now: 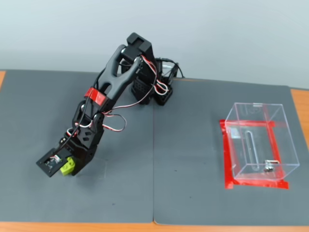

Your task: Pick the green lego block and place it into the transparent box

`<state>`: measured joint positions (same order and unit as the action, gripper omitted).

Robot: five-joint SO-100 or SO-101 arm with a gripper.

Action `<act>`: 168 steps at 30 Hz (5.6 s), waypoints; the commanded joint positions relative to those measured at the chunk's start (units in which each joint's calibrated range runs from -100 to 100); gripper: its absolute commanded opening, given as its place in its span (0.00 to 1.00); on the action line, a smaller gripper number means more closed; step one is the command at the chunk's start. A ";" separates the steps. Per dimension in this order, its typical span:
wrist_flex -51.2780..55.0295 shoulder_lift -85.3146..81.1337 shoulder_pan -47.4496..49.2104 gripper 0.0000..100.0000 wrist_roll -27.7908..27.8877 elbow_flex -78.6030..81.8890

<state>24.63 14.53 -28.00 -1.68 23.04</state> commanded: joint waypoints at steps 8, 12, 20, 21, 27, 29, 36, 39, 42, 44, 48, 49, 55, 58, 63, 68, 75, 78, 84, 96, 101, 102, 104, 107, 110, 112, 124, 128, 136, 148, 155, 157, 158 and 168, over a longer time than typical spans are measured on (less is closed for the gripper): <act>-0.85 -0.67 -0.23 0.20 -0.16 -2.55; -0.85 -0.67 -0.31 0.20 -0.06 -2.46; -0.93 -0.84 -0.31 0.13 0.30 -2.46; -0.93 -0.84 -0.31 0.11 0.30 -2.55; -0.41 -1.85 -0.31 0.09 0.30 -2.46; -0.33 -2.28 -0.31 0.09 0.36 -2.55; 0.72 -14.15 1.48 0.08 0.46 -1.10; 4.36 -20.25 3.35 0.08 0.46 -0.65; 10.44 -26.36 6.70 0.08 0.46 -0.65; 13.82 -30.34 9.69 0.08 0.46 -0.65; 17.90 -36.61 16.40 0.08 0.46 -0.65; 18.68 -37.89 18.19 0.08 0.46 -0.56; 20.51 -43.99 29.01 0.08 0.46 -0.56; 20.51 -46.36 34.53 0.08 0.51 -0.56; 20.33 -49.50 44.08 0.08 0.51 -0.74; 19.90 -50.69 53.70 0.08 0.51 -0.74; 19.90 -49.92 65.04 0.08 1.92 -0.74; 20.07 -49.76 69.37 0.08 5.83 -0.74; 19.81 -46.87 76.31 0.08 12.55 -0.74; 19.64 -36.70 82.42 0.08 13.02 -2.55; 19.64 -32.38 83.09 0.08 12.96 -5.80; 19.64 -31.61 83.17 0.09 12.96 -6.53; 19.64 -30.34 83.84 0.09 13.07 -7.79; 19.64 -29.07 84.29 0.09 13.02 -9.06; 19.64 -28.64 84.51 0.09 12.96 -9.24; 19.64 -28.56 84.96 0.12 13.22 -9.24; 19.64 -28.64 85.03 0.23 13.33 -8.70; 19.90 -29.49 84.66 0.22 13.33 -8.52; 20.42 -33.82 83.02 0.13 13.43 -8.43; 20.07 -49.67 72.35 0.02 13.38 -1.46; 19.73 -63.49 62.43 0.02 13.38 8.31; 19.73 -67.22 59.15 0.02 13.33 11.38; 19.73 -69.17 57.73 0.02 13.22 13.01; 19.64 -85.36 48.55 0.02 12.86 29.93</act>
<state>45.01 -66.61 22.92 11.40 49.89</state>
